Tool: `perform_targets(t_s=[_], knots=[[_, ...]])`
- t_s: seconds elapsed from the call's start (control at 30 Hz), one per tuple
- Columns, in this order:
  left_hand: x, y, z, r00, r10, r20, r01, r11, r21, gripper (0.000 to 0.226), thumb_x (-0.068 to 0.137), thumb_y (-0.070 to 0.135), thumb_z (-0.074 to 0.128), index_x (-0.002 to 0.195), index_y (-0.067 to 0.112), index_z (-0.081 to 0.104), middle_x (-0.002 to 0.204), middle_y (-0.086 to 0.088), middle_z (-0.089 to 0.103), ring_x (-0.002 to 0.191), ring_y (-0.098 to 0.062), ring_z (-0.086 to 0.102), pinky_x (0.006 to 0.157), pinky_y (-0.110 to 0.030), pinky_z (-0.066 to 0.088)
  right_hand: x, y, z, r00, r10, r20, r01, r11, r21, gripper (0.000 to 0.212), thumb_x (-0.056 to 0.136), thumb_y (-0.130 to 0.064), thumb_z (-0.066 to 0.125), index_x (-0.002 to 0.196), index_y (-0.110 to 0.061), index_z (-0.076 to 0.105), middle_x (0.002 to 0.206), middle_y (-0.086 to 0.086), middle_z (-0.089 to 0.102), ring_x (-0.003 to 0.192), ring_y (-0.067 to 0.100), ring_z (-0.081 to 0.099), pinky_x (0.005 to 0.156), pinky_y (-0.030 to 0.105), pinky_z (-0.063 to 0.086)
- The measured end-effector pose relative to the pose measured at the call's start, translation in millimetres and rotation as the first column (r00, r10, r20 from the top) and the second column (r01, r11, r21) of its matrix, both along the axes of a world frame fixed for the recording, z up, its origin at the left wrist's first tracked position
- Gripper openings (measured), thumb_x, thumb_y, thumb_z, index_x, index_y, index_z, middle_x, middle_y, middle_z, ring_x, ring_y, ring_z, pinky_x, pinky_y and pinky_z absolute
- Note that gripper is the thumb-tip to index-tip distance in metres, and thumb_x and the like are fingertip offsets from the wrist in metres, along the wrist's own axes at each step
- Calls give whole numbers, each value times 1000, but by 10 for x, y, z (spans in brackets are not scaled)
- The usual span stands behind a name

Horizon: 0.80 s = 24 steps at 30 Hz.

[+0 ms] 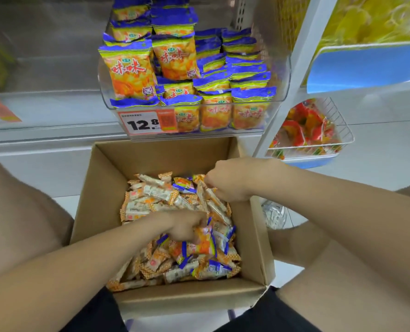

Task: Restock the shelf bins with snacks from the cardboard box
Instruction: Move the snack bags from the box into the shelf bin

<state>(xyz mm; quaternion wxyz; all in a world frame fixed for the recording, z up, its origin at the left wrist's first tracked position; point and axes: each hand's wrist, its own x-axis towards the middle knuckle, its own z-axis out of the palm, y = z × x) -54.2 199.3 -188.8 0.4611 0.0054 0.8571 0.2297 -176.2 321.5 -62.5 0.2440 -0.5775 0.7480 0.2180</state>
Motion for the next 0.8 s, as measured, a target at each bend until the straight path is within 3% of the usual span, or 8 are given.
perform_targets(t_s=[0.1,0.23,0.3,0.37,0.43,0.5,0.6,0.8], knots=[[-119,-192,365,961,241,-134,-229,969,98,37,92,40,77,123,38,57,129,4,55,103,-24,63,88,-45,55,-23,-3,96,1000,-30,0,30,999,-35,19,100,-22,54,114,-11,58,89,8,61,70,22,58,49,33,41],[-166,-295,964,763,485,-427,-441,874,206,48,75,42,92,112,37,62,116,9,60,97,-10,58,75,-30,46,-100,11,278,987,-88,132,112,975,-194,81,87,-41,74,147,-4,34,86,3,57,87,26,61,68,40,55],[-105,-307,1277,627,587,-512,-513,806,295,60,66,44,97,109,32,57,100,7,64,83,-7,58,68,-27,45,-142,-9,416,952,-145,270,226,927,-300,91,85,-50,78,151,-7,31,103,3,68,97,22,64,79,37,56],[-26,-325,1524,479,638,-603,-530,758,381,63,65,45,98,108,31,54,96,10,66,84,-6,63,72,-27,50,-192,-40,554,880,-209,426,380,849,-368,87,83,-48,80,151,-15,36,116,2,70,94,14,66,78,32,56],[29,-346,1715,272,683,-678,-517,698,495,55,71,42,95,108,32,55,100,14,70,94,-1,68,77,-25,54,-232,-62,656,772,-219,596,523,752,-401,61,79,-32,79,130,-15,50,100,10,74,80,16,71,71,42,60],[33,-372,1863,82,751,-655,-467,610,641,44,78,34,91,108,29,58,105,14,71,97,-2,70,72,-25,55,-240,-84,762,579,-202,790,692,634,-345,37,86,-11,74,114,-6,51,88,20,74,75,29,77,72,53,63],[-5,-428,2008,-23,784,-621,-378,568,731,32,88,27,85,111,28,64,106,9,73,83,-9,73,66,-28,57,-224,-142,866,416,-115,902,810,497,-310,26,97,-14,71,118,-5,57,94,7,78,82,20,76,75,47,63],[-83,-659,2028,-217,444,-869,-496,717,490,42,95,27,69,135,21,58,132,3,49,122,-15,55,100,-42,52,-315,-402,863,783,-130,609,621,93,-778,11,97,-36,69,101,-26,69,90,-11,73,85,12,69,75,44,58]])
